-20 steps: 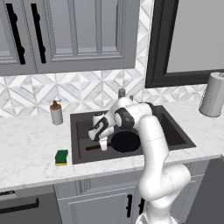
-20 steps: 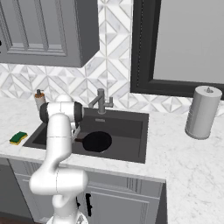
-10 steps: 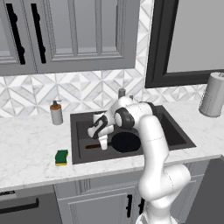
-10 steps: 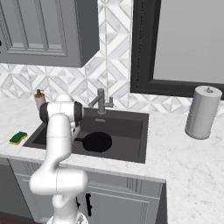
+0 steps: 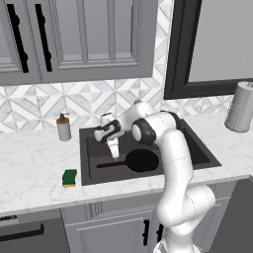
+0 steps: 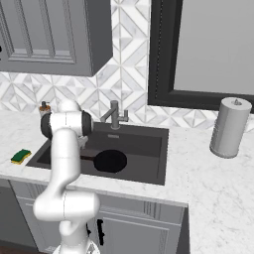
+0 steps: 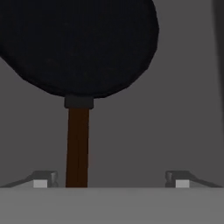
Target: Pick the pan and sponge and place them into the sink. Then turn on the water.
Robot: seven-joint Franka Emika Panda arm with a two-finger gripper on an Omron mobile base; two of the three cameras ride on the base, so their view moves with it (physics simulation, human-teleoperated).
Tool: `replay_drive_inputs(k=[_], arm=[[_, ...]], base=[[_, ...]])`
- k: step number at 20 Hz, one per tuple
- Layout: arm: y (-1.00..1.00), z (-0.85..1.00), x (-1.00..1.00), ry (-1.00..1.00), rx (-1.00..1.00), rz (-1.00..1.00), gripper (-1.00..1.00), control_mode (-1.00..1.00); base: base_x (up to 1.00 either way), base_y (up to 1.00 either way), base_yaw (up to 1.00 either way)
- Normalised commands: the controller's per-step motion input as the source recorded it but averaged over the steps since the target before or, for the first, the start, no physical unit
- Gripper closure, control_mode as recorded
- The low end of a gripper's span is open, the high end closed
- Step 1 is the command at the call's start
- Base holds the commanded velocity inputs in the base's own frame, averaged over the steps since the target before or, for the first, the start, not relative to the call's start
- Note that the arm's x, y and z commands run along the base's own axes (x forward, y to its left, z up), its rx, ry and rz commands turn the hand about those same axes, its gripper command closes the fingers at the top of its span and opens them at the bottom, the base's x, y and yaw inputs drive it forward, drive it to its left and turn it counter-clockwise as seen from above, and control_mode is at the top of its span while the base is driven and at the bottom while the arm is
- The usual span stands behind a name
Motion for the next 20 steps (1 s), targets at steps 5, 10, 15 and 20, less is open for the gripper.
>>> replay_drive_inputs(k=[5, 10, 15, 20], arm=[[0.15, 0.82, -0.53, 0.0, -0.03, 0.25, -1.0, -1.0], [0.27, 0.53, -0.41, -0.04, 0.0, 0.45, -1.0, -1.0], [0.09, 0.38, -0.3, -0.14, 0.07, 0.65, -1.0, -1.0], [0.19, 0.28, -0.05, -0.04, 0.12, 0.66, -1.0, -1.0]], base=[[0.0, 0.0, 0.0], [0.0, 0.0, 0.0], [0.0, 0.0, 0.0], [0.0, 0.0, 0.0]])
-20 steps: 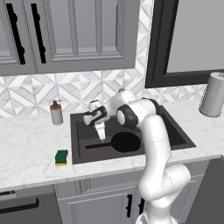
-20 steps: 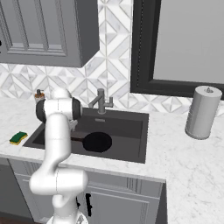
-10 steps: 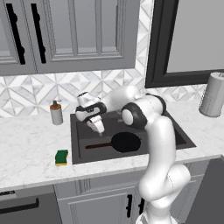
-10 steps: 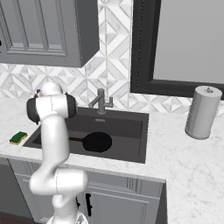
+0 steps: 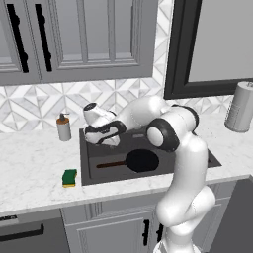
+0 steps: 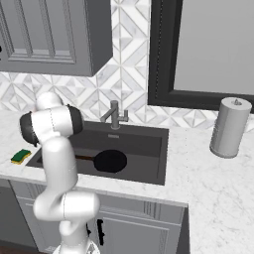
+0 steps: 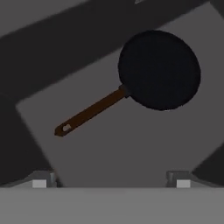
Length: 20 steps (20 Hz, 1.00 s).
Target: Pick the pan and sponge and place them into the sink. Then turn on the water.
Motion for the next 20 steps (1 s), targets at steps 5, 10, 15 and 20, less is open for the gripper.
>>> replay_drive_inputs(k=[5, 10, 15, 20], arm=[[0.23, 0.12, 0.0, -0.01, 0.25, 0.53, -1.0, -1.0], [0.49, 0.0, 0.0, 0.04, 0.13, 0.37, -1.0, -1.0], [0.5, 0.12, 0.0, 0.23, 0.0, 0.17, -1.0, -1.0], [0.45, 0.23, 0.0, 0.45, -0.04, 0.11, -1.0, -1.0]], base=[[0.0, 0.0, 0.0], [0.0, 0.0, 0.0], [0.0, 0.0, 0.0], [0.0, 0.0, 0.0]])
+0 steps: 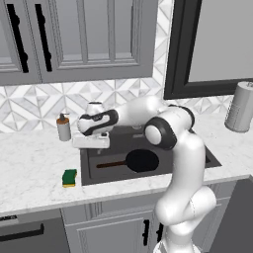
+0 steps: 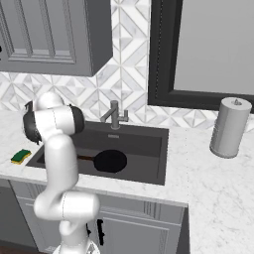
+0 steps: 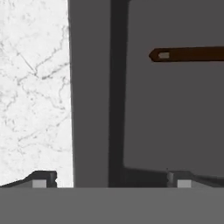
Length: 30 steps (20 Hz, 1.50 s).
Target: Pick the pan and sponge and place them into the sink. Then turn on the water.
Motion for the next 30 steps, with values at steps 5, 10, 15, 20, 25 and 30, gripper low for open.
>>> replay_drive_inputs(k=[5, 10, 15, 20, 25, 30], arm=[[0.46, 0.0, 0.0, 0.26, -0.09, 0.08, -1.0, -1.0], [0.48, 0.0, 0.0, 0.3, -0.17, 0.02, -1.0, -1.0], [0.41, -0.12, -0.13, 0.01, -0.11, 0.0, -1.0, -1.0], [0.18, -0.03, -0.19, -0.06, -0.02, -0.04, -1.0, -1.0], [0.0, 0.0, -0.27, 0.0, 0.0, -0.06, -1.0, -1.0], [0.0, -0.02, -0.42, 0.0, 0.0, -0.1, -1.0, -1.0]], base=[[0.0, 0.0, 0.0], [0.0, 0.0, 0.0], [0.0, 0.0, 0.0], [0.0, 0.0, 0.0], [0.0, 0.0, 0.0], [0.0, 0.0, 0.0]])
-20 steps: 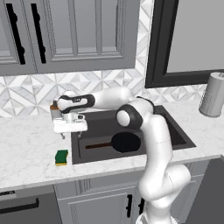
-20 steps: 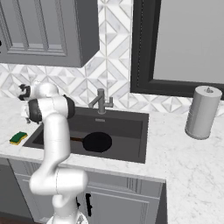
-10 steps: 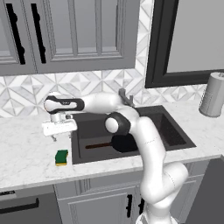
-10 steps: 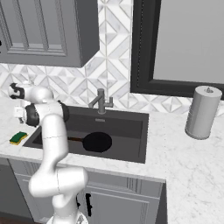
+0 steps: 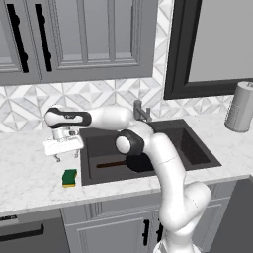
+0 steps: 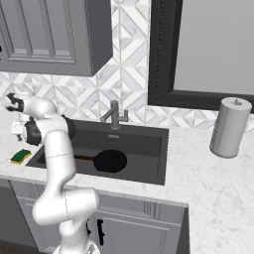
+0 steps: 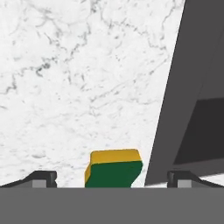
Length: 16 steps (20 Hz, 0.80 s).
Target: Pick the pan and sponge and place them into the sink. Then turn on the water.
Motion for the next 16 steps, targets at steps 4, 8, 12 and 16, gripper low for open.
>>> replay_drive_inputs(k=[4, 8, 12, 16], arm=[[0.0, -0.03, -0.66, -0.05, 0.0, -0.12, -1.0, -1.0], [-0.01, -0.05, -0.64, -0.06, 0.0, -0.12, -1.0, -1.0], [-0.13, -0.03, -0.43, 0.0, 0.0, -0.09, -1.0, -1.0], [-0.14, -0.24, -0.01, -0.06, -0.01, -0.01, -1.0, -1.0]], base=[[0.0, 0.0, 0.0], [0.0, 0.0, 0.0], [0.0, 0.0, 0.0], [0.0, 0.0, 0.0]])
